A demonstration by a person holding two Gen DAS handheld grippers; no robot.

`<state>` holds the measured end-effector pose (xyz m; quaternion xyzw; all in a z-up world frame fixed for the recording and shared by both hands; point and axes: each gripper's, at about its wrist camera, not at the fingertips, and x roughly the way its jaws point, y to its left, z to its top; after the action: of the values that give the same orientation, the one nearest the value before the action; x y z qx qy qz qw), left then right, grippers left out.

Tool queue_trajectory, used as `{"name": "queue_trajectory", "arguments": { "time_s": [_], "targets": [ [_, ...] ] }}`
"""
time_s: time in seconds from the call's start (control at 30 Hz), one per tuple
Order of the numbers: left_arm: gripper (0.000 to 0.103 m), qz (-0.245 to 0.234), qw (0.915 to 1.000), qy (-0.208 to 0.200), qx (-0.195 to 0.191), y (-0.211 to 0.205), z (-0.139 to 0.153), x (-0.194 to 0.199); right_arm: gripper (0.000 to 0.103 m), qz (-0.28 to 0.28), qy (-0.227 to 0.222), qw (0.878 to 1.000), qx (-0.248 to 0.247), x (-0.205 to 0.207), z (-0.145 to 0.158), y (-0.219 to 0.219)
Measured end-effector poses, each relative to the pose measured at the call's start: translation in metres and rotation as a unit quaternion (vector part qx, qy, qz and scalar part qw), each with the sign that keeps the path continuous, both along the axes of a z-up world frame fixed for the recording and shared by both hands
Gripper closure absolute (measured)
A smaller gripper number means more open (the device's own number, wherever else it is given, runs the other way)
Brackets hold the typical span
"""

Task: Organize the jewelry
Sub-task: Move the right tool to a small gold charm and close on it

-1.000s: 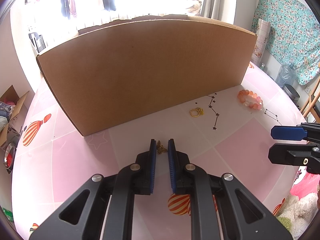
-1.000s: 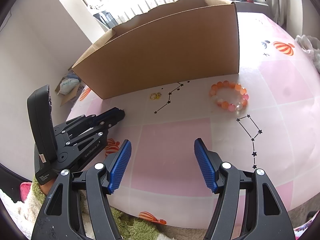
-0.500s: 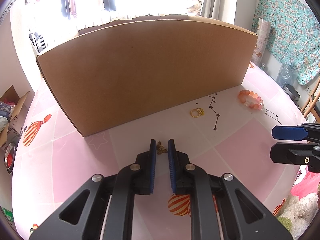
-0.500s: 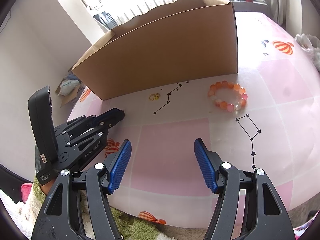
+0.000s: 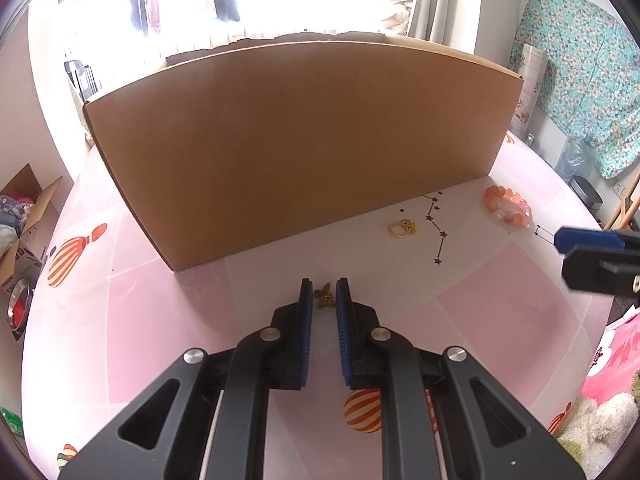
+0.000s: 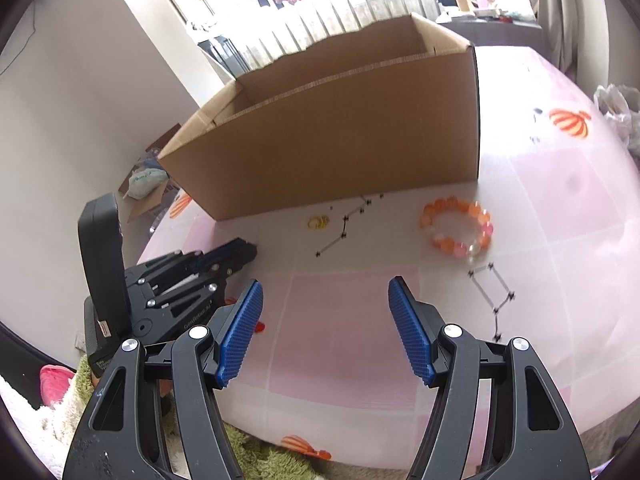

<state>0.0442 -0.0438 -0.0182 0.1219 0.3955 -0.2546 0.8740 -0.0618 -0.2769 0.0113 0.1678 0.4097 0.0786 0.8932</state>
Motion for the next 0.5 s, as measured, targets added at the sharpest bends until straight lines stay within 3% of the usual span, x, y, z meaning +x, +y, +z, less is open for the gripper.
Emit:
{"name": "queue_trajectory", "arguments": {
  "time_s": [0.1,0.33,0.5],
  "targets": [
    [0.091,0.007,1.0000,0.004,-0.005,0.003,0.000,0.003,0.041,0.003,-0.015,1.000,-0.008,0.012,0.006,-0.001],
    [0.091,0.019,0.9977,0.034,-0.055,0.018,-0.003,0.020,0.068,0.012,-0.007,0.999,-0.047,0.053,0.000,0.011],
    [0.091,0.020,0.9966,0.041,-0.068,0.021,-0.004,0.030,0.074,0.025,0.011,0.997,-0.069,0.078,-0.012,0.023]
  ]
}}
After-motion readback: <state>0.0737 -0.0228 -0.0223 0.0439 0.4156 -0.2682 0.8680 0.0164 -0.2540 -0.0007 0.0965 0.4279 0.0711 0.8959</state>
